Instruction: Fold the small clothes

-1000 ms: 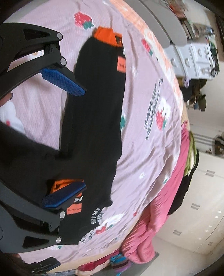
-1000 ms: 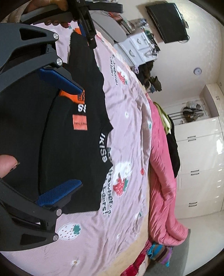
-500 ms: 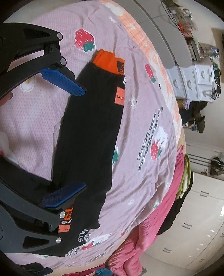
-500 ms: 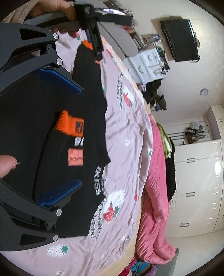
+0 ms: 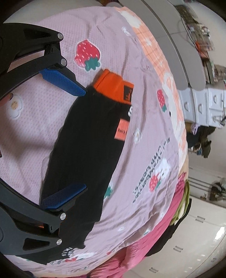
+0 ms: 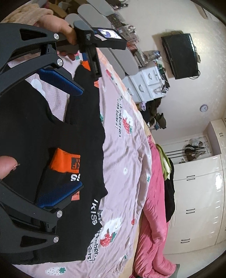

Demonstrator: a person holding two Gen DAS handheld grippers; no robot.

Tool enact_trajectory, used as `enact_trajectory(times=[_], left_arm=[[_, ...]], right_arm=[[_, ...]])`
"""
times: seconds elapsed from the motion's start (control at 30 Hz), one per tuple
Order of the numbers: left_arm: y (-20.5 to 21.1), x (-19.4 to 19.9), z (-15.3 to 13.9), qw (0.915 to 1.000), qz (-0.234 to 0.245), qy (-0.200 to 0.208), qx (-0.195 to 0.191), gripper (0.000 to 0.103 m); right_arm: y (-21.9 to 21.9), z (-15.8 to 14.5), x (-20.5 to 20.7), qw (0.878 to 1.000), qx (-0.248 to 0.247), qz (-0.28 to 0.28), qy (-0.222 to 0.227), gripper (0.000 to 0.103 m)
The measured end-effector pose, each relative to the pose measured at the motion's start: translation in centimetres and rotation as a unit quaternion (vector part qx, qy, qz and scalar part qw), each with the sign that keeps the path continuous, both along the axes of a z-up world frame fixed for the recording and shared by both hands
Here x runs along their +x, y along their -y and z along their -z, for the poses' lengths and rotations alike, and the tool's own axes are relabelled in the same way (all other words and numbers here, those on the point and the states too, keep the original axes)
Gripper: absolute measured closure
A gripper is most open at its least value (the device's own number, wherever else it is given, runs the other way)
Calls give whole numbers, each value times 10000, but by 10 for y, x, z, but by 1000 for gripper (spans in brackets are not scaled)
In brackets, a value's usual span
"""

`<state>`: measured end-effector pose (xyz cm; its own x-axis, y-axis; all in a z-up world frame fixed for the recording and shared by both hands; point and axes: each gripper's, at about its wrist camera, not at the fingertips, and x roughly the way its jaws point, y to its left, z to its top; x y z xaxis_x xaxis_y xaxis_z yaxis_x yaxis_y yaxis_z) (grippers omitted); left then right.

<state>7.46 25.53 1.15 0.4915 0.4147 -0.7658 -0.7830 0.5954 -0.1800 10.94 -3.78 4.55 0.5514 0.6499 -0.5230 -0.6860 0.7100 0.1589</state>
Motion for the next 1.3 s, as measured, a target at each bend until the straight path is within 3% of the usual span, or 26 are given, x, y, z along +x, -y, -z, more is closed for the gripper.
enact_trajectory(times=[0.27,0.5,0.63,0.73,0.83,0.9,0.93,1.0,1.07,1.17,1.3], left_arm=[[-24,-4,16,9993,-315,-173,-116,9],[-49,-8,38,9967,-612,-295,-441,9],[-66,-13,55,9931,-870,-163,-773,9],[-74,-18,59,9919,-1018,80,-752,9],[-79,-22,58,9912,-1143,226,-635,26],[-82,-25,58,9906,-1213,279,-565,51],[-84,-26,58,9903,-1236,301,-560,55],[-87,-28,57,9900,-1240,353,-571,74],[-89,-30,56,9890,-1184,543,-704,86],[-86,-30,49,9893,-1049,687,-740,93],[-77,-36,29,9881,-765,1094,-767,95]], right_arm=[[-13,13,-3,9998,-147,-94,-103,5],[-31,20,-19,9987,-291,-389,-145,5],[-33,22,-21,9984,-316,-422,-192,5],[-29,21,-19,9986,-323,-348,-227,5],[-22,21,-15,9988,-303,-252,-281,5],[-16,21,-12,9990,-284,-168,-295,5],[-14,20,-10,9991,-273,-130,-308,5],[-8,21,-7,9991,-251,-35,-326,5],[-3,22,-3,9990,-245,49,-365,5],[5,24,4,9986,-225,171,-438,5],[19,21,9,9982,-102,334,-496,5]])
